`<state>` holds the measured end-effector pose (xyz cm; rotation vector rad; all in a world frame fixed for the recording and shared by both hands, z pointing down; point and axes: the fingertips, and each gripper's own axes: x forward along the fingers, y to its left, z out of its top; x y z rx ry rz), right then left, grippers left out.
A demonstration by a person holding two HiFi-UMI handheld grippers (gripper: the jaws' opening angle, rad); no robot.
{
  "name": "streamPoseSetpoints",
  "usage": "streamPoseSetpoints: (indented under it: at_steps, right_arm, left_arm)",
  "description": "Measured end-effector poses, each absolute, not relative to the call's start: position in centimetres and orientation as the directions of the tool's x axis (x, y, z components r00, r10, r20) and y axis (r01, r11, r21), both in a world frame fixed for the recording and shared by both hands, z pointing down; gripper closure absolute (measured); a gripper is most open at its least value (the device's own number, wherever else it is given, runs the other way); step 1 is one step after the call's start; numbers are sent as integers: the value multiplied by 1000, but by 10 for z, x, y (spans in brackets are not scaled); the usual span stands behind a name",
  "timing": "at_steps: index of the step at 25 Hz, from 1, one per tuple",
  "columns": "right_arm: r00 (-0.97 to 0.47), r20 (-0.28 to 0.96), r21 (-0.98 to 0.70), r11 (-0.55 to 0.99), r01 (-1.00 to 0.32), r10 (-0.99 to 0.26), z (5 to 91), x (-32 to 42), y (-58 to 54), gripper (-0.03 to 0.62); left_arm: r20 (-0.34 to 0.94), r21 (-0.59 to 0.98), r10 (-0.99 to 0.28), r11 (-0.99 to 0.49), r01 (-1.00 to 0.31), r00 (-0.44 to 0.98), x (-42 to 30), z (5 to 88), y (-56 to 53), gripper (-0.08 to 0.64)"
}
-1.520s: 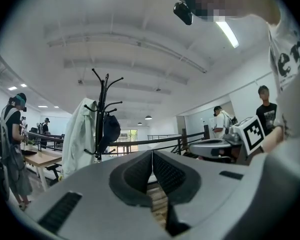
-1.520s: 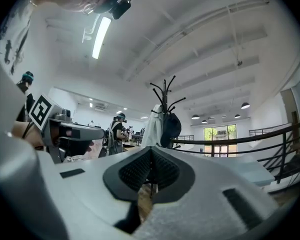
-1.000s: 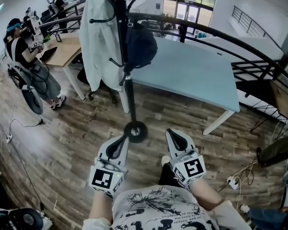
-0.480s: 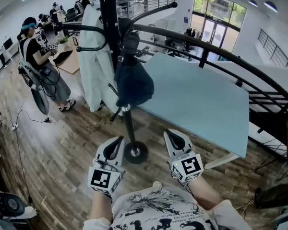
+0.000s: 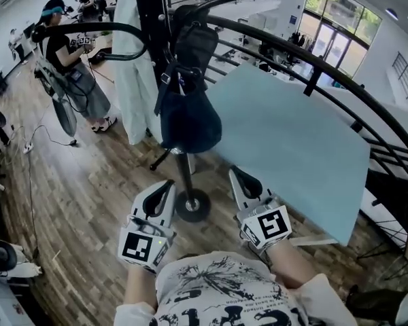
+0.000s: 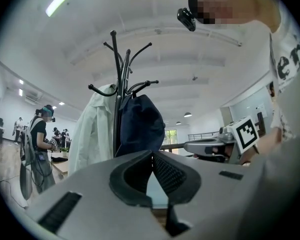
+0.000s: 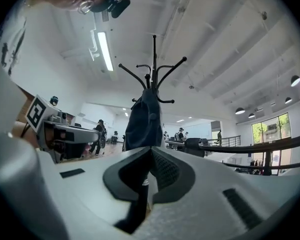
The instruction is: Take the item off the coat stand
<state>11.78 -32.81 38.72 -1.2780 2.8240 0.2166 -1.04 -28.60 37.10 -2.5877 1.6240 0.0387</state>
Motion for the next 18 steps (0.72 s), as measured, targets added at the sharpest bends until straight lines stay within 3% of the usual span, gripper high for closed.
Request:
streamPoseSetpoints:
  at_steps: [2, 13, 18]
  right_arm:
    - [-683, -100, 122, 673, -730, -723, 380, 110, -334, 587]
    - [-716, -152, 195, 689, -698, -681, 321, 66, -376, 320]
    - [-730, -183, 239, 690, -683, -659, 289, 45, -391, 312]
  left_arm:
    - [-81, -74, -899, -425, -902, 431, -14, 365, -293, 555]
    - [-73, -109, -896, -429, -897, 437, -33, 355, -308, 555]
    - [-62, -94, -899, -428, -899, 434, -41, 360, -308, 555]
